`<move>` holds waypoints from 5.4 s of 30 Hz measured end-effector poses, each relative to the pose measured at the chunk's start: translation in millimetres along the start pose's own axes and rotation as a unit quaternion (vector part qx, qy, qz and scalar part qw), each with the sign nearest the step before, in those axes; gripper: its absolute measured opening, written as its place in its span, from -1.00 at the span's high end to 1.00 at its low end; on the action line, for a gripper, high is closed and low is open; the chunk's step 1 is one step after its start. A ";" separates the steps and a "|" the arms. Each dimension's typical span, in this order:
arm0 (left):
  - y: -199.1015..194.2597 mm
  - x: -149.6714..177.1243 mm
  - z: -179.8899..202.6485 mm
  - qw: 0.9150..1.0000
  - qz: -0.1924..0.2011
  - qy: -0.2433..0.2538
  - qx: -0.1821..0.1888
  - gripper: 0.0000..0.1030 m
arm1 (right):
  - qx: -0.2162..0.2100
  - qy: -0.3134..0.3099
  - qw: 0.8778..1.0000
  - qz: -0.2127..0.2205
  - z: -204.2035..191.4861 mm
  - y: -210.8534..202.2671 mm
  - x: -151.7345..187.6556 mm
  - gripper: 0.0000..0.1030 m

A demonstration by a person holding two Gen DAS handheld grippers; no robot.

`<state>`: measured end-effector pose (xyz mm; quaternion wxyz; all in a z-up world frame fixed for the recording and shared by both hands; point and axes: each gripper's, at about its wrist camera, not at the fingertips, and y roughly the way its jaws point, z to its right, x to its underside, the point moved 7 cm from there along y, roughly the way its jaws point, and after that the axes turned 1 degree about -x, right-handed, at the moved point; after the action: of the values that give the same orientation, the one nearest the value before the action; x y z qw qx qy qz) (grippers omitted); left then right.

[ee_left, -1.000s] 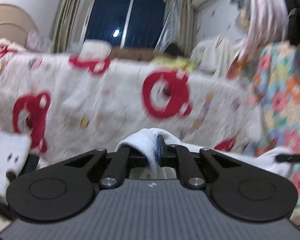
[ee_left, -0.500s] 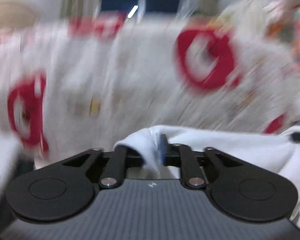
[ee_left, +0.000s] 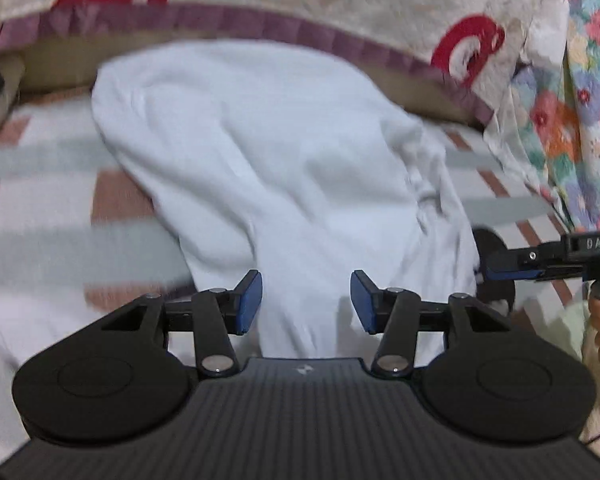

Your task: Fold clothes

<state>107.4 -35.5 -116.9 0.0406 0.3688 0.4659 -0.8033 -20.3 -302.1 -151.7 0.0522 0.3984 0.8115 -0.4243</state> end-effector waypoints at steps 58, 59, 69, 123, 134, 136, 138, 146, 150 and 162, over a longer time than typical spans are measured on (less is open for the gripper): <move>-33.0 55.0 44.2 0.997 0.012 0.062 -0.033 -0.31 | 0.239 -0.020 0.958 0.157 128.6 -101.3 -82.4 0.10; -29.8 56.0 44.5 0.998 0.008 0.059 -0.034 -0.32 | 0.193 -0.013 0.972 0.130 118.7 -86.2 -67.6 0.10; -11.5 62.8 53.7 0.998 -0.009 0.058 -0.037 -0.58 | 0.022 -0.126 0.992 -0.013 10.1 -15.0 22.8 0.09; 41.1 86.5 15.1 0.992 -0.047 -0.116 -0.022 -0.50 | 0.076 -0.199 0.975 0.060 -6.5 -45.2 35.4 0.88; -66.7 46.1 56.5 0.996 -0.004 -0.063 0.062 0.88 | 0.067 -0.217 0.973 0.034 -22.5 -122.2 43.7 0.88; -68.2 59.4 55.2 0.993 -0.039 -0.081 0.080 0.87 | 0.072 -0.222 0.972 -0.019 -13.5 -122.3 57.8 0.88; -48.0 82.7 54.8 0.991 -0.087 -0.078 0.060 0.87 | 0.093 -0.209 0.971 -0.067 5.0 -106.6 75.4 0.88; -48.5 85.2 75.6 0.996 -0.063 -0.023 0.059 0.87 | 0.112 -0.217 0.969 -0.046 11.9 -109.1 82.3 0.89; -50.4 85.2 79.3 0.993 -0.087 -0.019 0.080 0.87 | 0.128 -0.255 0.957 -0.041 0.8 -128.0 73.5 0.89; -22.5 120.5 68.1 0.986 -0.149 -0.049 0.051 0.86 | 0.064 -0.037 0.995 -0.060 61.9 -124.6 54.2 0.00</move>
<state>-26.9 -42.3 -156.8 -0.0757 0.2572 0.4720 -0.8399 -158.7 -354.8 -133.2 0.0314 0.3358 0.8023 -0.4925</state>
